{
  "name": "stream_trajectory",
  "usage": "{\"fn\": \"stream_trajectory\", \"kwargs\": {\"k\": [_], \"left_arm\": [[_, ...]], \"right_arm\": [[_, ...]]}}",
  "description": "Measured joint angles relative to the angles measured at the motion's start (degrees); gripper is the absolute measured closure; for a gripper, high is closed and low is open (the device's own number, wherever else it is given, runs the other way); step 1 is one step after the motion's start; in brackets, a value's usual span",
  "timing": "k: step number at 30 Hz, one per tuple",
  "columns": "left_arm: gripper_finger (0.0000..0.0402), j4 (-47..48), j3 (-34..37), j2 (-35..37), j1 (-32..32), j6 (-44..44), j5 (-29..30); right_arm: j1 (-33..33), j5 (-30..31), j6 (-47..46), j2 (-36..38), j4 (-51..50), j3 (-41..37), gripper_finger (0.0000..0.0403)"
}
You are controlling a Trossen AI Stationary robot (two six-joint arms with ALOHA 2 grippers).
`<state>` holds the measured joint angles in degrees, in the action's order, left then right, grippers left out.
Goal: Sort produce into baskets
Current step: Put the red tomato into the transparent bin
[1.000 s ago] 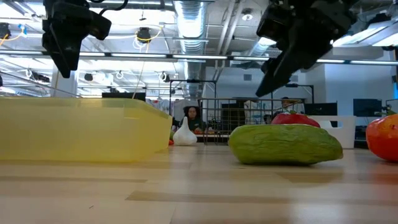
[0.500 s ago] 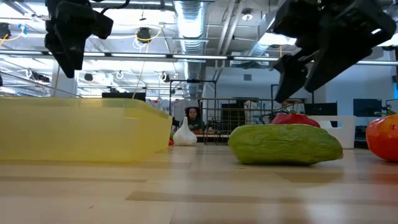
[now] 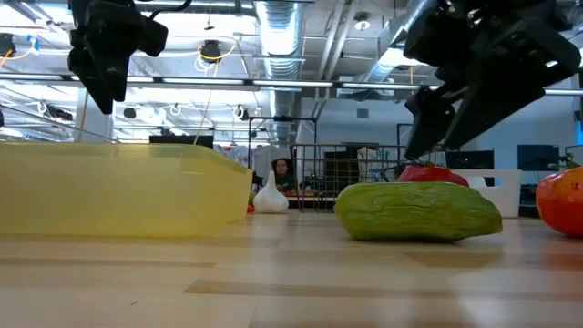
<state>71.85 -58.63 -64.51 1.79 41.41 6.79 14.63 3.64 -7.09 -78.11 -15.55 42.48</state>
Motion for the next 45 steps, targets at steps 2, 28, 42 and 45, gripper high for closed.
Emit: {"fn": "stream_trajectory", "kwargs": {"k": [2,28,42,45], "left_arm": [[0.0058,0.0,0.0,0.0,0.0,0.0,0.0],[0.0058,-17.1,0.0,0.0,0.0,-7.7,4.9],[0.0058,-52.6,0.0,0.0,0.0,-11.7,-1.1],[0.0058,-56.7,0.0,-0.3,0.0,-11.3,-2.1]], "right_arm": [[0.0,0.0,0.9,-1.1,0.7,0.0,0.0019],[-2.5,1.7,3.2,-6.4,5.4,0.8,0.0074],[-6.5,14.8,27.7,-0.9,27.5,6.8,0.0075],[-6.5,14.8,34.6,-0.9,37.0,6.8,0.0075]]}}
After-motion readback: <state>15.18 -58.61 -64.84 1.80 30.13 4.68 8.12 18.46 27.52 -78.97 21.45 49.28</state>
